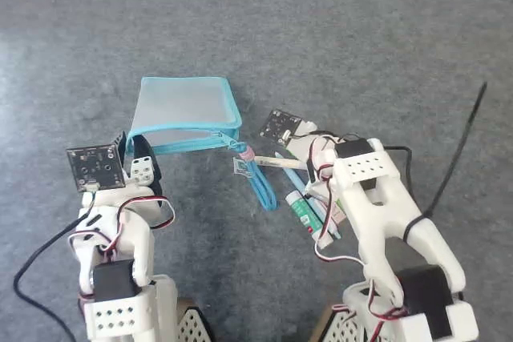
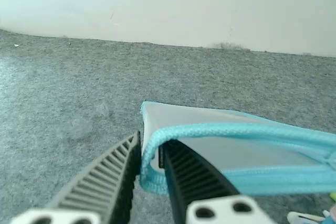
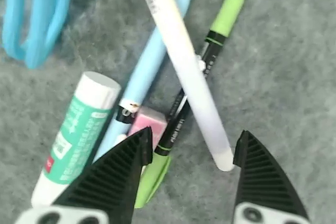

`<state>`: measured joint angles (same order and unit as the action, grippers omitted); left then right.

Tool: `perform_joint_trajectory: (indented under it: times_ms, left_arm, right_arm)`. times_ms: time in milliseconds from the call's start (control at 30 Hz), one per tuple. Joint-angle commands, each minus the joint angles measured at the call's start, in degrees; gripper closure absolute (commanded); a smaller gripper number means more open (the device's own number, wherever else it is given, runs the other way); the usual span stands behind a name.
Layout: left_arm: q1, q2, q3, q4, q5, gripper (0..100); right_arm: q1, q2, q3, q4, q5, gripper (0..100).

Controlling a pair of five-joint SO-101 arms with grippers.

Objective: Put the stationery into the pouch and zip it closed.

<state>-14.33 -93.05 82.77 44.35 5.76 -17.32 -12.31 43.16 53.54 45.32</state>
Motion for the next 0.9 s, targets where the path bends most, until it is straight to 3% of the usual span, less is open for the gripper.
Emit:
perform_joint_trajectory:
  times_ms: [0, 133, 867]
  left_arm:
    - [0.3, -0.5, -0.8, -2.4, -0.8, 95]
    - [0.3, -0.5, -0.8, -2.4, -0.8, 95]
    - [0.3, -0.5, -0.8, -2.4, -0.8, 95]
  right_arm:
    - [2.1, -0.4, -3.8, -2.6, 0.9, 76.4]
    - [3.8, -0.3, -3.8, -4.6, 1.2, 82.4]
    - [5.1, 10.3, -8.8, -5.5, 3.7, 82.7]
